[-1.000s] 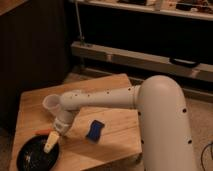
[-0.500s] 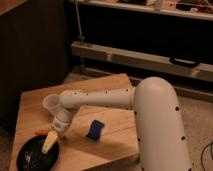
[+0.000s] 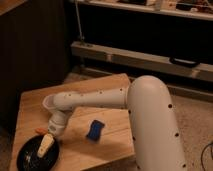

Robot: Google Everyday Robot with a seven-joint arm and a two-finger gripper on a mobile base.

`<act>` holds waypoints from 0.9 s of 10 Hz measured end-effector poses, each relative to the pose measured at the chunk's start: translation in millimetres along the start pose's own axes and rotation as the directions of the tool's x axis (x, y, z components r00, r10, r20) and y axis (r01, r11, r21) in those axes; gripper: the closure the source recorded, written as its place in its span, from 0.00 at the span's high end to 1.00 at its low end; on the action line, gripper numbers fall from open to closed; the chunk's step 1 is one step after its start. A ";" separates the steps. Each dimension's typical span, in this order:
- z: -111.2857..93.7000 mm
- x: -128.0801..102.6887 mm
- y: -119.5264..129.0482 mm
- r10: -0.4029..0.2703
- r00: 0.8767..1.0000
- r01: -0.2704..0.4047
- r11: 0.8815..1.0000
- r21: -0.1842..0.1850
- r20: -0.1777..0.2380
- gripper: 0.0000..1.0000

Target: Pick up the ceramic bowl

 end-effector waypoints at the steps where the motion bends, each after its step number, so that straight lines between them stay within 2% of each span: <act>1: 5.3 -3.1 3.4 0.014 1.000 -0.014 1.000 -0.002 0.000 0.80; 2: 9.0 -6.6 6.5 0.024 1.000 -0.024 1.000 -0.007 0.000 0.80; 3: 7.6 -9.5 8.0 0.032 0.999 -0.032 0.999 -0.029 -0.002 0.79; 4: 4.9 -10.9 8.8 0.035 0.999 -0.035 0.998 -0.046 0.000 0.76; 6: 1.5 -9.1 9.4 0.034 0.999 -0.033 0.998 -0.060 0.005 0.58; 7: 1.3 -9.0 9.2 0.031 0.999 -0.029 0.998 -0.064 0.020 0.52; 9: 2.1 -6.5 10.9 0.028 0.999 -0.026 0.998 -0.063 0.029 0.51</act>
